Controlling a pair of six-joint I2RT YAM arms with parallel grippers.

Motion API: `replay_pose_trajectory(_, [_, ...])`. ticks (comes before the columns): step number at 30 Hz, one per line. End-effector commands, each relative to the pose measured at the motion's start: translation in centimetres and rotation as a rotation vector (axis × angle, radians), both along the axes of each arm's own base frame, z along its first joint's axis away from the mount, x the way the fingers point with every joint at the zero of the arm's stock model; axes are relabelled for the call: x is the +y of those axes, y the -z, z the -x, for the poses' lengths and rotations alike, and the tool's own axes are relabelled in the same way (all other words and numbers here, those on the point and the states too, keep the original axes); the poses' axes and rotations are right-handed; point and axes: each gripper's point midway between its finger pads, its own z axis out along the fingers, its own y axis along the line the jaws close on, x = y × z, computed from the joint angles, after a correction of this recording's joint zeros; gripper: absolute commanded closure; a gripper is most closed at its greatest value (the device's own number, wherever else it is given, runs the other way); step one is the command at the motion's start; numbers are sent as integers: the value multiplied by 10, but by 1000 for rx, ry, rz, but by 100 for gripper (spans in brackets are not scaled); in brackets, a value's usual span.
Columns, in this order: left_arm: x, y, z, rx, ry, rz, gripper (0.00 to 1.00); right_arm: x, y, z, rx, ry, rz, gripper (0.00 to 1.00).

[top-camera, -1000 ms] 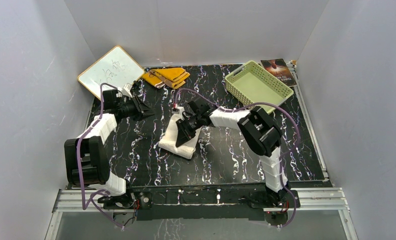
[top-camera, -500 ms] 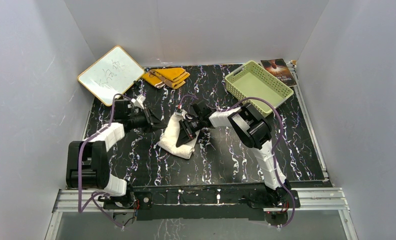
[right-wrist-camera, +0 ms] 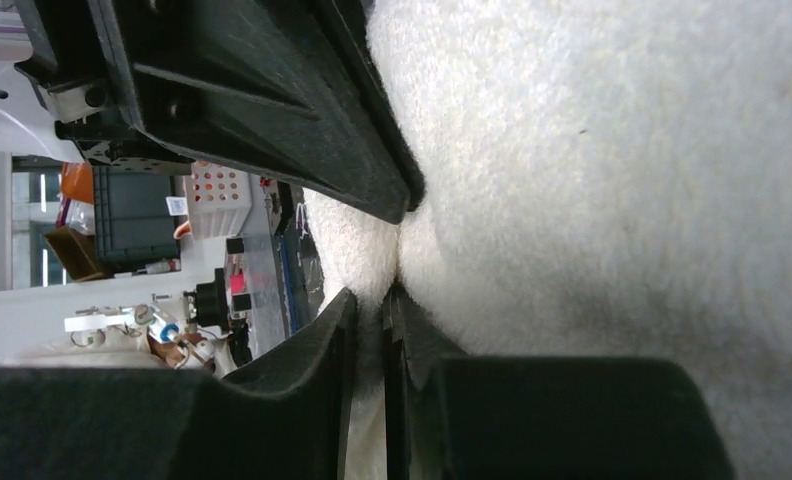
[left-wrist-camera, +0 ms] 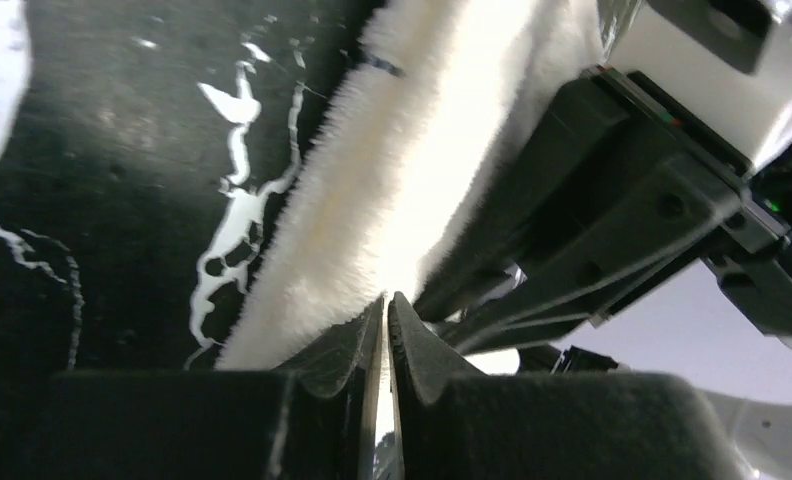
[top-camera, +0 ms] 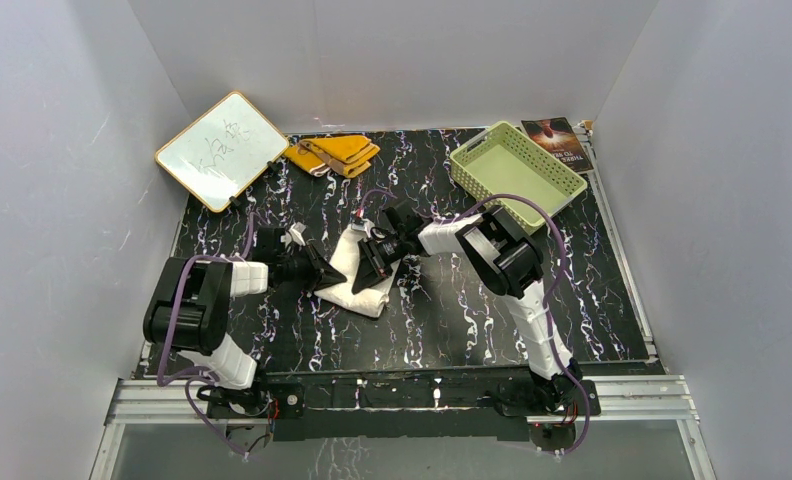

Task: Roll the towels
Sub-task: Roll the towel at the center of the board.

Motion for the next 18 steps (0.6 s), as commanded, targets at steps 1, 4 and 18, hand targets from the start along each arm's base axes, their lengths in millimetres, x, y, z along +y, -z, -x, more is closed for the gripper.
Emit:
replay_pose_trajectory(1, [19,27,-15,-17,-119,-126,94,-1,11,-22,-130,61,71,85])
replay_pose_trajectory(4, [23,40,-18,-18,-130,-197,95,-2,-1,-33,-248,76,99,69])
replay_pose_trajectory(18, [21,73,1,29,-56,-300,96,-25,-83,-46,-799,30,131,49])
